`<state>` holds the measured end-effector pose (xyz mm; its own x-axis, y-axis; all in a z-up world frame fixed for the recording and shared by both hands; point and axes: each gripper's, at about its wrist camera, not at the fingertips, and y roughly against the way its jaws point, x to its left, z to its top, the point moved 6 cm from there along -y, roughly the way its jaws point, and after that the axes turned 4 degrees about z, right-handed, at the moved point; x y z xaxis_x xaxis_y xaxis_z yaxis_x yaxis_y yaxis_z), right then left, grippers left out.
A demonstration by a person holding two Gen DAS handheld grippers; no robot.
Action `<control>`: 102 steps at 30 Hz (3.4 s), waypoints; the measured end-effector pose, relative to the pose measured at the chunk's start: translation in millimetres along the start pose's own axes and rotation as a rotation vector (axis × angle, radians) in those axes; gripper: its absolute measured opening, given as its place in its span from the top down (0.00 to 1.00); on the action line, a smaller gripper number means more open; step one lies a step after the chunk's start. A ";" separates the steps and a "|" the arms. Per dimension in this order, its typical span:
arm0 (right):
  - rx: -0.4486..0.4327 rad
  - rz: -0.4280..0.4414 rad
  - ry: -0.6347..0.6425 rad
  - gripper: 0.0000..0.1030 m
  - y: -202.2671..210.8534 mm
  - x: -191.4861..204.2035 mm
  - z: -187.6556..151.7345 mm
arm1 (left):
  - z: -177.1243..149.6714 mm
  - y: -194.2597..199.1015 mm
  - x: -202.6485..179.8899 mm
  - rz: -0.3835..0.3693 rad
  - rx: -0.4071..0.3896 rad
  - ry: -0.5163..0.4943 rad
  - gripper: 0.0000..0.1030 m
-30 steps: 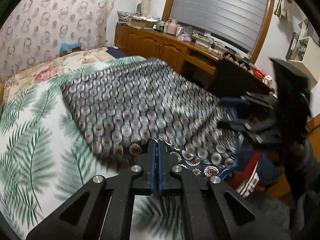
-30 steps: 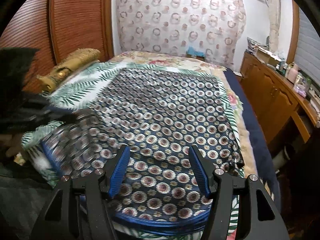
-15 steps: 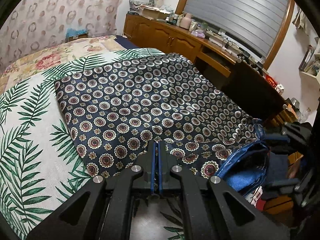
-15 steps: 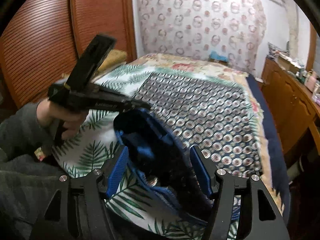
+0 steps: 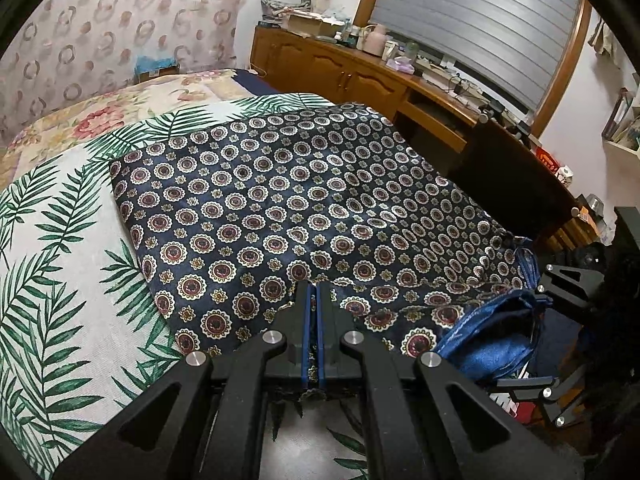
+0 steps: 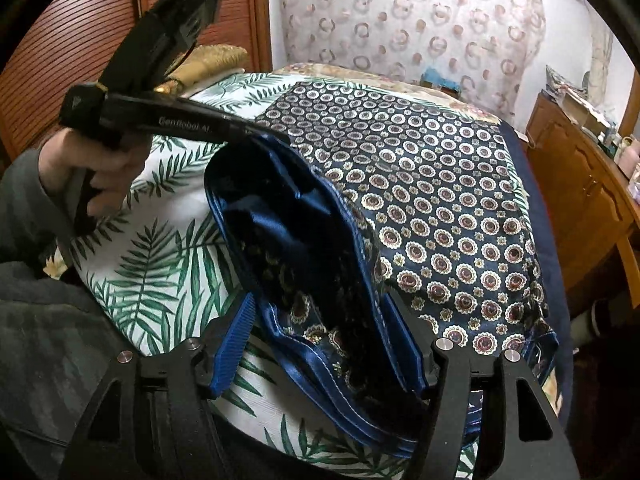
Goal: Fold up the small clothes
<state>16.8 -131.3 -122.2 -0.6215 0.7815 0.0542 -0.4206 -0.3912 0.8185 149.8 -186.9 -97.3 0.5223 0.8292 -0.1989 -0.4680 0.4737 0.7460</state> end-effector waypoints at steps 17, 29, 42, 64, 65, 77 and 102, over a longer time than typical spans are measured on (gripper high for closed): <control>0.060 -0.059 -0.002 0.57 -13.1 -19.0 -11.8 | -2.9 3.0 5.0 0.005 -0.003 0.016 0.97; -0.149 -0.160 0.069 0.95 21.7 -32.1 54.4 | 5.2 50.0 16.2 0.030 -0.089 0.024 0.93; -0.200 -0.185 0.285 0.95 -28.6 -29.4 148.3 | 24.0 66.9 80.4 0.161 -0.137 -0.002 0.25; -0.143 -0.036 0.119 0.60 -78.5 -97.8 202.8 | 39.8 21.6 114.9 0.133 -0.055 0.066 0.25; -0.152 -0.045 0.109 0.50 -72.9 -100.6 204.2 | 41.2 17.3 114.6 0.132 -0.047 0.060 0.25; -0.165 -0.165 0.002 0.42 -7.9 -130.1 163.4 | 55.3 -23.4 126.5 0.136 0.042 0.016 0.25; -0.075 -0.106 -0.136 0.92 -48.0 -184.1 135.9 | 61.8 -10.8 118.5 0.080 -0.024 0.022 0.92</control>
<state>241.2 -190.3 -93.7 -0.4780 0.8769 0.0505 -0.5304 -0.3340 0.7792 260.8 -112.0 -89.6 0.4668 0.8709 -0.1538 -0.5247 0.4127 0.7446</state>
